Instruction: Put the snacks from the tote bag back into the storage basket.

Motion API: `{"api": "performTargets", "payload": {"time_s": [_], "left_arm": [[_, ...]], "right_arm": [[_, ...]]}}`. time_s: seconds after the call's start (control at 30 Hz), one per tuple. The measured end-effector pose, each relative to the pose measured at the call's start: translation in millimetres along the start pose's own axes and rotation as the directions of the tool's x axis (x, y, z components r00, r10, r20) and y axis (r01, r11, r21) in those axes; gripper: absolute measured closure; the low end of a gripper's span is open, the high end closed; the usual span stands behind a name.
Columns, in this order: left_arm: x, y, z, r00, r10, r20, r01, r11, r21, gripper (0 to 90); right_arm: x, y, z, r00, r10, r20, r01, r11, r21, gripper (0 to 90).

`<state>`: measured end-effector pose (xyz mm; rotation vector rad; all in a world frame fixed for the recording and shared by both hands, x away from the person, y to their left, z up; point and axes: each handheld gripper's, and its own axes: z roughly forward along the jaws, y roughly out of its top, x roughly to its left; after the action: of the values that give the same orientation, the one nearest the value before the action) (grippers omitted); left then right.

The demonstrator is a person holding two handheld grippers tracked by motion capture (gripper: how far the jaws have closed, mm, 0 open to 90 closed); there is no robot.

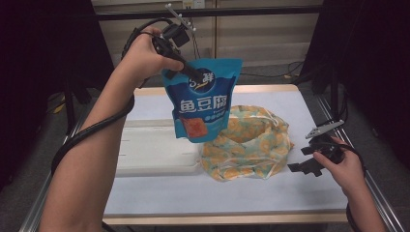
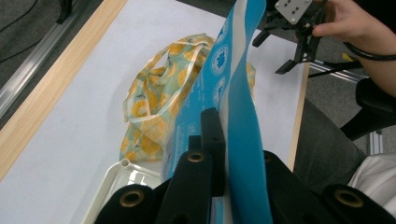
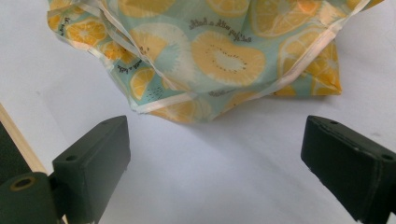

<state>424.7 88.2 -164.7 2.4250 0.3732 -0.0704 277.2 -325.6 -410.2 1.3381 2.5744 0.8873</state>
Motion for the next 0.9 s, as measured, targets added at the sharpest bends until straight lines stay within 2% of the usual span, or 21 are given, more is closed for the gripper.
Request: {"api": "performTargets", "payload": {"time_s": [0.03, 0.1, 0.13, 0.2, 0.23, 0.27, 0.3, 0.37, 0.4, 0.43, 0.5, 0.63, 0.87, 0.9], "left_arm": [[1.0, -1.4, -1.3, 0.9999, -0.004, 0.015, 0.004, 1.0, 0.009, 90.0], [1.8, -4.6, -2.8, 1.0, -0.003, 0.006, 0.003, 1.0, 0.005, 90.0], [2.2, -6.1, -3.4, 0.9998, -0.006, 0.019, 0.006, 1.0, 0.003, 90.0], [2.7, -9.0, -4.8, 0.9999, -0.007, 0.015, 0.007, 1.0, -0.003, 90.0], [2.8, -11.1, -5.6, 0.9996, -0.005, 0.026, 0.005, 1.0, -0.004, 90.0], [2.9, -12.9, -6.8, 0.9998, -0.012, 0.017, 0.012, 0.9999, -0.009, 90.0], [3.1, -14.9, -7.1, 0.9994, -0.016, 0.029, 0.016, 0.9998, -0.015, 90.0], [3.4, -19.0, -9.8, 0.9999, -0.01, 0.014, 0.01, 0.9999, -0.01, 90.0], [3.5, -21.3, -10.7, 0.9996, -0.019, 0.023, 0.019, 0.9998, -0.01, 90.0], [3.9, -23.3, -12.1, 0.9999, -0.007, 0.009, 0.007, 1.0, -0.006, 90.0], [4.7, -27.6, -14.4, 0.9997, -0.013, 0.02, 0.013, 0.9999, -0.002, 90.0], [7.4, -38.5, -18.2, 0.9999, -0.016, 0.007, 0.016, 0.9997, -0.018, 90.0], [11.0, -59.5, -17.6, 0.9994, -0.032, 0.015, 0.032, 0.9994, -0.012, 90.0], [13.1, -62.7, -17.4, 0.9997, -0.021, 0.013, 0.021, 0.9997, -0.009, 90.0]], "right_arm": [[0.2, 0.2, 0.3, 1.0, -0.001, -0.005, 0.001, 1.0, 0.001, 8.1], [0.5, 0.6, 1.0, 1.0, -0.004, -0.008, 0.004, 1.0, 0.0, 8.2], [1.3, 0.8, 0.9, 1.0, 0.003, -0.007, -0.003, 1.0, 0.006, 8.2], [1.6, 1.0, 1.3, 1.0, 0.005, -0.007, -0.005, 1.0, 0.009, 8.2], [1.6, 1.1, 1.7, 1.0, 0.003, -0.007, -0.003, 1.0, 0.009, 8.2], [1.8, 1.3, 1.8, 1.0, 0.002, -0.007, -0.002, 1.0, 0.01, 8.2], [1.8, 1.4, 1.6, 1.0, 0.004, -0.009, -0.004, 1.0, 0.008, 8.2], [1.9, 1.2, 1.8, 1.0, 0.001, -0.009, -0.001, 1.0, 0.008, 8.2], [1.8, 1.0, 1.8, 1.0, 0.003, -0.008, -0.002, 1.0, 0.008, 8.2], [1.8, 0.9, 1.8, 1.0, 0.005, -0.006, -0.005, 1.0, 0.01, 8.2], [1.9, 1.1, 1.9, 1.0, 0.003, -0.006, -0.003, 1.0, 0.009, 8.2], [4.0, 2.7, 1.4, 1.0, -0.001, -0.005, 0.001, 1.0, 0.01, 8.2], [5.1, 3.6, 0.6, 1.0, 0.002, -0.002, -0.002, 1.0, 0.004, 8.2], [6.0, 4.2, 0.2, 1.0, 0.006, -0.001, -0.006, 1.0, 0.009, 8.1]]}}
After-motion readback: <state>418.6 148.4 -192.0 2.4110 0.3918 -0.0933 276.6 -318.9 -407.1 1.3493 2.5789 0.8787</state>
